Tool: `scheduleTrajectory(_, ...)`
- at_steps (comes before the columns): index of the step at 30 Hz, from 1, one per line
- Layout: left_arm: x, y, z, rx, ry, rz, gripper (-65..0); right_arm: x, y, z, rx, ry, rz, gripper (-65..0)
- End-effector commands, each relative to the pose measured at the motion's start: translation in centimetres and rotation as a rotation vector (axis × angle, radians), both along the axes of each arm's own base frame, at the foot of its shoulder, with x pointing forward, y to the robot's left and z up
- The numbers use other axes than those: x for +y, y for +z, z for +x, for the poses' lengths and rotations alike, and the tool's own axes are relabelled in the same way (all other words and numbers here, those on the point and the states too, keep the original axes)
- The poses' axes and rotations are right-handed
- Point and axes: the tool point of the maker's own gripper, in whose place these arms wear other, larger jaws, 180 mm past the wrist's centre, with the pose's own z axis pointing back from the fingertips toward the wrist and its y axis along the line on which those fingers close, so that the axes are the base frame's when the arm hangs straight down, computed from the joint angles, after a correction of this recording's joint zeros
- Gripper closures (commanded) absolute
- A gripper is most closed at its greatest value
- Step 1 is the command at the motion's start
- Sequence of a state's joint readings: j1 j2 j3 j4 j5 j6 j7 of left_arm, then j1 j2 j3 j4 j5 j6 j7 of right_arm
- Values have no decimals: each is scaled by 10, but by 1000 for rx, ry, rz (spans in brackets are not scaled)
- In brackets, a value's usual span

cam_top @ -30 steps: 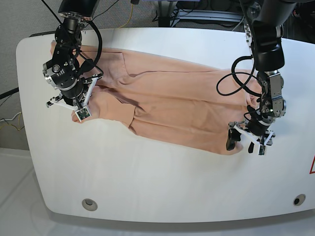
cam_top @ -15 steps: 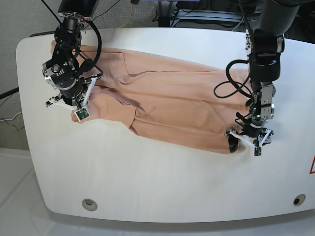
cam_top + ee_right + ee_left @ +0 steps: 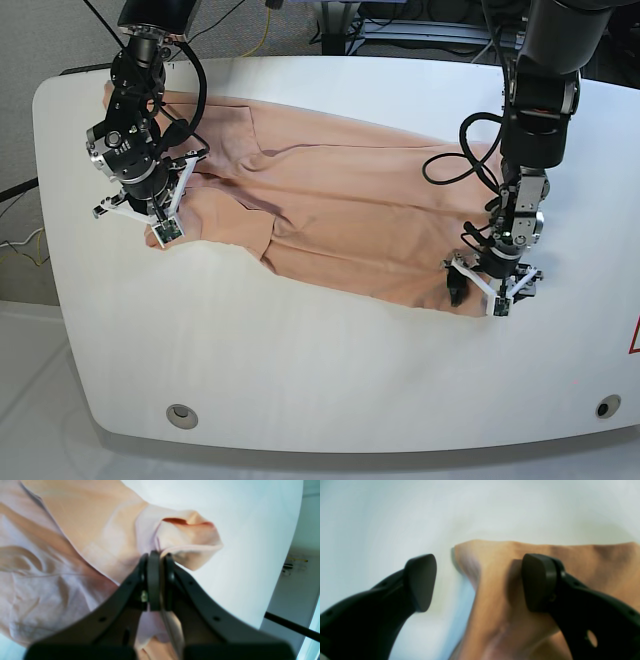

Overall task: Fold the T-shirt properly
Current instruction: 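Drag the pinched edge with the left gripper toward the shirt middle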

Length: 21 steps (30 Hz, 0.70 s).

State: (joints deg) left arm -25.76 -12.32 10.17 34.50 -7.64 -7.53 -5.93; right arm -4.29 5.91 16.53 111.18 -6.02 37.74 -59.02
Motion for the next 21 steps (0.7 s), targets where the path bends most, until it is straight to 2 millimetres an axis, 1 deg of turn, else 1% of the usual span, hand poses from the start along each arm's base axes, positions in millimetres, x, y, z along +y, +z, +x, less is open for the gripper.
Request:
scheduleTrajectory(1, 3, 0, 1, 33, -10, 23, -492, -3, 13, 9, -47, 7, -11, 0)
scheduleTrajectory(3, 2, -2, 0, 54, -16, 19, -490, -3, 13, 9, -47, 7, -13, 0)
scheduleTrajectory(5, -5, -3, -1, 68, -48, 3, -476, -3, 14, 9, -48, 7, -13, 0)
scheduleTrajectory(6, -10, -4, -2, 77, -70, -10, -455, -3, 14, 9, -48, 7, -13, 0)
scheduleTrajectory(8, -18, -4, -3, 82, -112, -34, -388, -3, 14, 9, -48, 7, -13, 0)
scheduleTrajectory(9, -22, -4, -4, 87, -132, -46, -324, -3, 14, 9, -48, 7, -13, 0)
scheduleTrajectory(10, -23, -5, -5, 94, -137, -49, -280, -3, 14, 9, -48, 7, -13, 0)
scheduleTrajectory(12, -21, -6, -6, 105, -126, -69, -147, -3, 14, 9, -48, 7, -13, 0)
scheduleTrajectory(13, -20, -6, -6, 109, -119, -79, -96, -3, 14, 9, -48, 7, -13, 0)
scheduleTrajectory(14, -19, -6, -7, 115, -111, -92, -29, -3, 14, 9, -48, 7, -13, 0)
scheduleTrajectory(15, -19, -6, -7, 118, -111, -101, 0, -3, 14, 9, -48, 7, -13, 0)
scheduleTrajectory(17, -23, -7, -9, 128, -128, -129, -5, -3, 14, 9, -48, 7, -13, 0)
scheduleTrajectory(19, -29, -7, -11, 137, -156, -150, -31, -3, 14, 9, -48, 7, -13, 0)
scheduleTrajectory(21, -34, -6, -12, 140, -176, -174, -26, -3, 14, 9, -48, 7, -13, 0)
